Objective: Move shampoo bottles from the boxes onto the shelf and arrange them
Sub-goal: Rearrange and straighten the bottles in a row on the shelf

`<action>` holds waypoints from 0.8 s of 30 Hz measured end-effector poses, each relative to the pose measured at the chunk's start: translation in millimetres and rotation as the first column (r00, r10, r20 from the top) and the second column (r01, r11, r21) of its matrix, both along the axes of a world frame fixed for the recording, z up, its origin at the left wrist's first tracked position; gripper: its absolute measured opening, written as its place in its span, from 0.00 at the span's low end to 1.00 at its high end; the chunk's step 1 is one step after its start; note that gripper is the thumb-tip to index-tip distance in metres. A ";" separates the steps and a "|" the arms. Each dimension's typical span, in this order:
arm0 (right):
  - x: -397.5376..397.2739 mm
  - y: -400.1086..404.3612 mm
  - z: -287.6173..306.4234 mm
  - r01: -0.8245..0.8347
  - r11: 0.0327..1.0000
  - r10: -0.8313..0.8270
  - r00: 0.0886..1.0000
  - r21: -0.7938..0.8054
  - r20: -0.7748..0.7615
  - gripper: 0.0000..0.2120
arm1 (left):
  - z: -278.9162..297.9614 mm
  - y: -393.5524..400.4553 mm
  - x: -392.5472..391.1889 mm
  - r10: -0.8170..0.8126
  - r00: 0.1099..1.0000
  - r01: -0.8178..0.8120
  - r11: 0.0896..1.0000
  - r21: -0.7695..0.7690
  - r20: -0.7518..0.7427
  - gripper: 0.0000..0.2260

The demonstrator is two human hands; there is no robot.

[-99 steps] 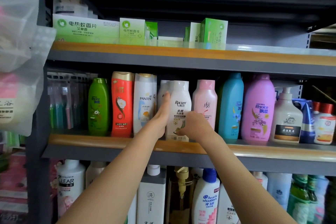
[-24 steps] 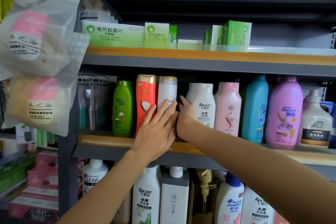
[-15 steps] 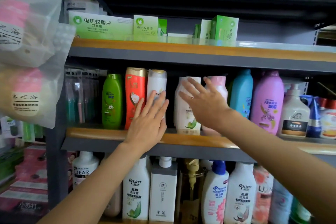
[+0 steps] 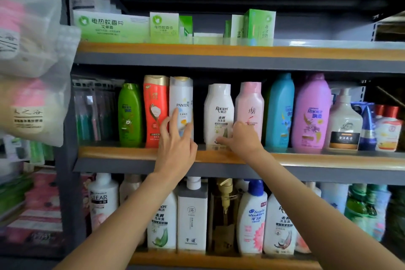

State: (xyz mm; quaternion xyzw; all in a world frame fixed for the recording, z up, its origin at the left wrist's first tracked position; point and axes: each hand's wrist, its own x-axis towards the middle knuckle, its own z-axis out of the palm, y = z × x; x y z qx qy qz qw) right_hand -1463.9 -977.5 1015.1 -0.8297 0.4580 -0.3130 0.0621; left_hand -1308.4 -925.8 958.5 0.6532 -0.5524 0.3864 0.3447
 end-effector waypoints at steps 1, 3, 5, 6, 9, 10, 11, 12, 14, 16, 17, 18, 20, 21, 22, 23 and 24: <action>1.8 0.1 1.6 0.003 1.000 -0.003 1.000 0.011 -0.013 0.16 | 0.2 0.6 0.2 0.006 1.000 -0.006 1.000 -0.001 0.013 0.21; 6.0 -2.7 3.1 0.012 0.999 -0.011 0.999 0.033 -0.040 0.18 | 0.9 1.5 -0.7 0.014 1.000 -0.014 1.000 0.001 0.025 0.21; 10.7 -4.7 2.2 0.018 0.999 -0.016 0.999 0.045 -0.048 0.20 | 1.9 3.9 -2.8 0.029 0.999 -0.030 0.999 0.013 0.016 0.21; 12.8 -6.3 1.6 0.022 0.999 -0.020 0.998 0.045 -0.057 0.20 | 2.8 4.6 -4.0 0.039 0.999 -0.039 0.999 0.017 0.011 0.21; 15.3 0.9 2.6 0.047 0.999 -0.047 0.996 -0.004 -0.075 0.15 | 4.7 9.3 -7.2 0.031 0.999 -0.031 0.997 0.065 -0.009 0.18; 14.8 7.7 4.6 0.067 0.996 -0.070 0.996 -0.061 -0.053 0.12 | 5.3 12.4 -8.1 0.019 1.000 -0.018 0.996 0.082 -0.017 0.15; 15.0 16.3 7.4 0.096 0.986 -0.100 0.995 -0.137 -0.019 0.11 | 6.1 15.3 -8.1 -0.002 0.999 0.005 0.996 0.090 -0.033 0.15; 16.3 24.0 9.9 0.119 0.965 -0.119 0.993 -0.233 0.015 0.10 | 7.8 18.8 -7.6 -0.021 0.998 0.028 0.994 0.110 -0.066 0.16; 23.1 37.6 14.3 0.100 0.916 -0.088 0.995 -0.388 0.049 0.08 | 12.7 24.8 -3.7 -0.007 0.990 0.025 0.992 0.127 -0.138 0.18; 37.3 44.5 14.4 0.001 0.925 0.019 0.998 -0.379 0.051 0.09 | 13.7 29.7 1.9 0.013 0.991 -0.001 0.995 0.096 -0.132 0.17; 46.9 45.3 12.3 -0.057 0.946 0.075 0.996 -0.320 0.044 0.09 | 13.3 31.1 3.9 0.011 0.991 0.004 0.994 0.106 -0.135 0.18; 57.5 44.2 8.3 -0.096 0.966 0.106 0.994 -0.240 0.029 0.09 | 12.5 32.0 6.4 0.002 0.990 0.015 0.993 0.115 -0.139 0.20; 74.8 41.7 0.0 -0.118 0.989 0.120 0.993 -0.093 0.019 0.11 | 9.7 31.7 10.5 -0.030 0.987 0.042 0.996 0.074 -0.161 0.19; 80.2 40.5 -2.0 -0.119 0.992 0.120 0.992 -0.032 0.033 0.12 | 10.1 32.7 11.1 -0.041 0.980 0.056 0.996 0.069 -0.195 0.18; 84.0 38.4 -2.4 -0.108 0.994 0.107 0.993 0.022 0.059 0.14 | 12.1 34.4 11.9 -0.037 0.970 0.061 0.994 0.095 -0.240 0.16; 86.8 36.2 -1.4 -0.097 0.993 0.092 0.992 0.061 0.080 0.15 | 14.0 34.2 14.2 -0.023 0.962 0.056 0.992 0.114 -0.274 0.14; 89.7 34.3 0.9 -0.086 0.991 0.078 0.993 0.100 0.088 0.15 | 16.0 34.3 17.0 -0.022 0.953 0.057 0.993 0.106 -0.303 0.12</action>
